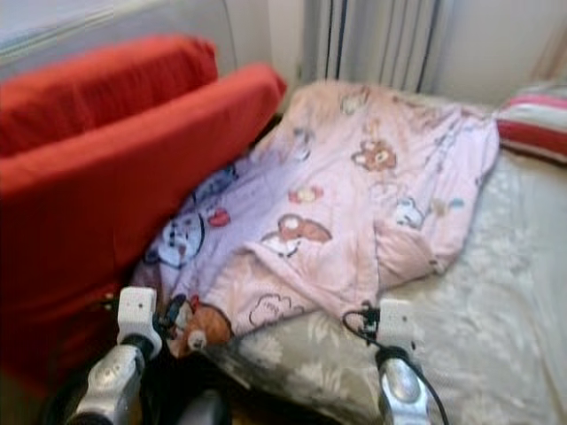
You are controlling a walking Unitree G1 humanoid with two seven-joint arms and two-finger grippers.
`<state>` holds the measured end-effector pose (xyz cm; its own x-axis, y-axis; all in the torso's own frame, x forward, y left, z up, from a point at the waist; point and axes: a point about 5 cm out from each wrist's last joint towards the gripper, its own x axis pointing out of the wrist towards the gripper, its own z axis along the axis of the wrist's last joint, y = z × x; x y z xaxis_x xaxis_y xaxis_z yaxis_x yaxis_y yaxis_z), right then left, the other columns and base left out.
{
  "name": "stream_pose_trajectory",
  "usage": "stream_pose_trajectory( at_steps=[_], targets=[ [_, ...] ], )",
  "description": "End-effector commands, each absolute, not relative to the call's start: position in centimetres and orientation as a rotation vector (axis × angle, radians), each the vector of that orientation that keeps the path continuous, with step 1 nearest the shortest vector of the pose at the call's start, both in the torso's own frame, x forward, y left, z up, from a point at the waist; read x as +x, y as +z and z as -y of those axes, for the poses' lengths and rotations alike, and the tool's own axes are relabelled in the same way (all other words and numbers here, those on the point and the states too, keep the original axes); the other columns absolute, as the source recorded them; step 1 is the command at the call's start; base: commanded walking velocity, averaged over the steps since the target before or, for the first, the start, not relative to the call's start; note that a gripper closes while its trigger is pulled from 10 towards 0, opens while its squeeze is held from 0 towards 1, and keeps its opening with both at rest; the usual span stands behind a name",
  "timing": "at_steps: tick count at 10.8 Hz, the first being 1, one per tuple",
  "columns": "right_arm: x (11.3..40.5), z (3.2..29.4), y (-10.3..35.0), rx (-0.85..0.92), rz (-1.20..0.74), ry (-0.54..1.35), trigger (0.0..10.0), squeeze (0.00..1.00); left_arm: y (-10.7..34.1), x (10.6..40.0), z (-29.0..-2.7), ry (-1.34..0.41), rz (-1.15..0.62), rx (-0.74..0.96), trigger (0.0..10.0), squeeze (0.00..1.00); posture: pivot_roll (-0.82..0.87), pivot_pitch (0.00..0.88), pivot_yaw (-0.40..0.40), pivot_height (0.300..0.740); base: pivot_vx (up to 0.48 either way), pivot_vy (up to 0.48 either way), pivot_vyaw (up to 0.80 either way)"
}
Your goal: Clean up the room
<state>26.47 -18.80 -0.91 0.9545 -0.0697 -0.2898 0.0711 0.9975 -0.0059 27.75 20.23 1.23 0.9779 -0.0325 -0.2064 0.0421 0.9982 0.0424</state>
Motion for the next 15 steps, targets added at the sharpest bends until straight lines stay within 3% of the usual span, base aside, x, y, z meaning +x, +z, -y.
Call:
stream_pose_trajectory(
  at_steps=[1,7,8,11,14,15],
  targets=[
    [26.4,18.5,-1.2,0.020,-0.315,-0.072,10.0,0.00,1.3,27.7,-20.7,-0.022,-0.216,0.052,10.0,0.00,0.06,0.084,0.035,0.635,0.307,0.000,-0.40],
    [28.3,18.4,-0.3,-0.012,-0.355,-0.065,10.0,0.00,2.0,28.2,-19.8,-0.052,-0.176,0.039,10.0,0.00,0.08,0.166,0.042,0.635,0.044,0.000,0.00],
    [28.7,18.5,0.0,-0.033,-0.368,-0.067,10.0,1.00,2.5,28.6,-19.2,-0.073,-0.151,0.035,10.0,0.00,0.09,0.190,0.044,0.635,0.000,0.000,0.00],
    [29.5,18.7,0.7,-0.050,-0.358,-0.043,10.0,1.00,5.1,29.5,-17.8,-0.106,-0.028,0.007,10.0,0.00,0.12,0.310,0.035,0.635,0.000,0.000,0.00],
    [31.3,18.8,2.3,-0.102,-0.339,0.009,10.0,1.00,9.5,30.8,-15.7,-0.141,0.125,-0.033,10.0,0.00,0.17,0.371,0.007,0.635,0.000,0.000,0.00],
    [32.1,18.6,3.2,-0.107,-0.311,0.039,10.0,0.00,10.8,30.6,-15.8,-0.127,0.161,-0.042,10.0,0.00,0.20,0.391,-0.003,0.635,0.000,0.000,0.00]
  ],
)
